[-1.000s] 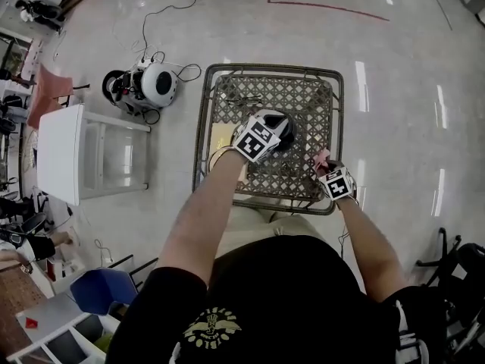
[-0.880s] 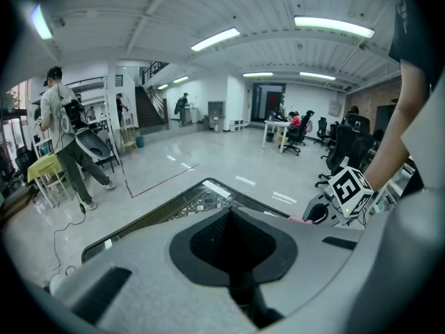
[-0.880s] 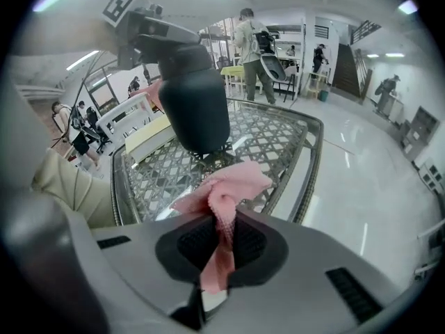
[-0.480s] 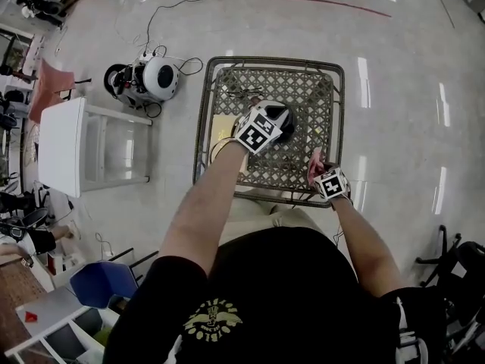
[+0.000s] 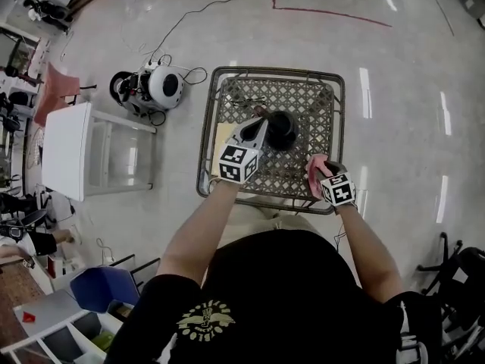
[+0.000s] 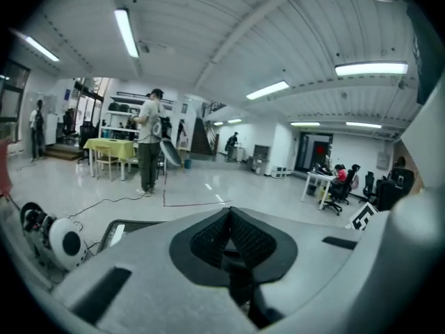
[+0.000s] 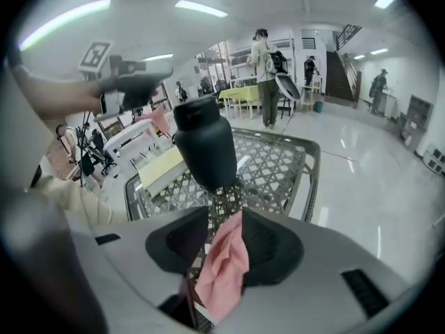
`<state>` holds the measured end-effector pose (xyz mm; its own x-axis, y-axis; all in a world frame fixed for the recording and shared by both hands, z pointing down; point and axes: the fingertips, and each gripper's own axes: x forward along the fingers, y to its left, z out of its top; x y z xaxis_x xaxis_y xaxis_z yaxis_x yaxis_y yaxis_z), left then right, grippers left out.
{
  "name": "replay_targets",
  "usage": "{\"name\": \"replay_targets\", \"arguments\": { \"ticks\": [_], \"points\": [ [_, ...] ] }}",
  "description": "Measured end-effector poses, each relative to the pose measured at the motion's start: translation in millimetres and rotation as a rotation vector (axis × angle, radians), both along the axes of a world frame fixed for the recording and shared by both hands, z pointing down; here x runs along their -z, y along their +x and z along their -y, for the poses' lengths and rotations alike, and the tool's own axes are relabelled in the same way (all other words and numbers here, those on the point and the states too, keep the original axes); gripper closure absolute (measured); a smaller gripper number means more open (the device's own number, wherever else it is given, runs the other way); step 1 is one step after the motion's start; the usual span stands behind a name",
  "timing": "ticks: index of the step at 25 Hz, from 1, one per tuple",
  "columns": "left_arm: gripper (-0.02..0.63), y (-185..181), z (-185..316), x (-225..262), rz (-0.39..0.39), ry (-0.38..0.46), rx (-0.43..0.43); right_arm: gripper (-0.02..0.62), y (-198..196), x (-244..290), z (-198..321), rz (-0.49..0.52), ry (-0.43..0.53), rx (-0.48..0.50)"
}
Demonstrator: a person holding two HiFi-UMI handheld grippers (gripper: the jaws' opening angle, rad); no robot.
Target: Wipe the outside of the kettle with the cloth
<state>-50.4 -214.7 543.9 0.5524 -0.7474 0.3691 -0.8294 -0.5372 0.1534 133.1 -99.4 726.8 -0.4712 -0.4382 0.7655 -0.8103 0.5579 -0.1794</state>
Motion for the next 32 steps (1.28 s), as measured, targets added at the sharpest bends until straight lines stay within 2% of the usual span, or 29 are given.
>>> {"name": "replay_targets", "arguments": {
  "ticks": [2, 4, 6, 10, 14, 20, 28, 32],
  "points": [
    [0.597, -19.4, -13.8, 8.4, -0.016, 0.003, 0.064, 0.459, -2.5, 30.8, 9.5, 0.035, 0.063, -0.009],
    [0.597, -37.8, -26.6, 20.9, -0.029, 0.011, 0.121, 0.499, -5.4, 64.5, 17.9, 0.071, 0.133, -0.018],
    [0.597, -54.1, -37.1, 35.9, -0.042, 0.025, 0.171, 0.505, -8.3, 96.3, 25.1, 0.106, 0.192, -0.021],
    [0.597, -71.4, -52.9, 67.5, -0.047, 0.101, 0.23, 0.522, -10.1, 143.5, 35.9, 0.152, 0.27, 0.004],
    [0.597, -83.1, -65.7, 98.5, -0.015, 0.176, 0.229, 0.574, -17.5, 191.2, 47.5, 0.207, 0.334, -0.019],
    [0.597, -98.0, -81.1, 140.4, -0.039, 0.241, 0.259, 0.584, -33.1, 268.4, 55.3, 0.275, 0.473, -0.004],
    [0.597, -92.4, -88.7, 197.4, 0.022, 0.347, 0.227, 0.584, -47.6, 335.7, 53.8, 0.319, 0.556, 0.011],
    [0.597, -92.1, -84.2, 207.4, 0.041, 0.384, 0.21, 0.584, -51.8, 347.3, 55.7, 0.332, 0.593, -0.002]
  ]
}}
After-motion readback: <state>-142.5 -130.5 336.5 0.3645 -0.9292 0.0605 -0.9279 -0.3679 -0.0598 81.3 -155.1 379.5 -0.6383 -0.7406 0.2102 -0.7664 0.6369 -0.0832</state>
